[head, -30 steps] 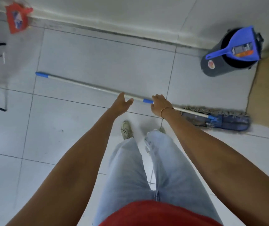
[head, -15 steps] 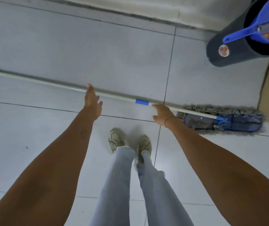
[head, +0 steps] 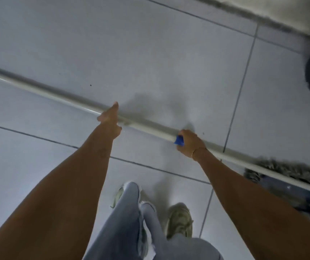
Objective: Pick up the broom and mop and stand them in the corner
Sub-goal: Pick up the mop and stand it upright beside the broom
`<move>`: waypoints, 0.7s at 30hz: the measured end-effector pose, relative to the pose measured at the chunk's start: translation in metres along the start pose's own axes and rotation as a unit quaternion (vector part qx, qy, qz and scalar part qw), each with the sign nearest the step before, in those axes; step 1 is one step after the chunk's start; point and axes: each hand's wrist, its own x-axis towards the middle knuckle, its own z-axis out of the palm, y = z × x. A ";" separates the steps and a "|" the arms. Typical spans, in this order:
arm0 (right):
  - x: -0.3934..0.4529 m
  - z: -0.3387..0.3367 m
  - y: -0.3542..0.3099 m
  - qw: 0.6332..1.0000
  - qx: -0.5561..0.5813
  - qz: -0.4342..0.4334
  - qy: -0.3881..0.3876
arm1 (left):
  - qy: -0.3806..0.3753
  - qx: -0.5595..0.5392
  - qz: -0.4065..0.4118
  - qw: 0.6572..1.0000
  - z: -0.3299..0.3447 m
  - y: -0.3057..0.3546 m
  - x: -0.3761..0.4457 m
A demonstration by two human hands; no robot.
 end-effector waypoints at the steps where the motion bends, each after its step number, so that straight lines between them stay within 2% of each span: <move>1: 0.009 -0.002 -0.001 1.000 0.011 0.001 -0.012 | 0.001 -0.029 -0.006 1.000 0.000 0.005 0.008; 4: 0.014 -0.016 -0.005 0.996 -0.030 -0.011 -0.086 | -0.013 -0.079 0.001 0.997 -0.003 0.015 0.005; 6: 0.000 -0.032 -0.008 0.994 -0.046 -0.017 -0.093 | -0.016 -0.086 0.022 0.996 -0.005 0.023 -0.017; 9: -0.038 -0.066 -0.012 0.999 -0.015 -0.016 -0.048 | -0.031 -0.101 0.045 0.993 -0.007 0.052 -0.074; 14: -0.131 -0.151 -0.032 0.999 0.034 -0.004 0.018 | -0.082 -0.174 0.113 0.975 -0.002 0.114 -0.219; 17: -0.182 -0.203 -0.043 0.997 0.065 0.011 0.038 | -0.138 -0.149 0.176 0.963 0.009 0.143 -0.306; 21: -0.262 -0.291 -0.053 0.992 0.083 0.019 0.095 | -0.227 -0.097 0.277 0.929 0.025 0.185 -0.441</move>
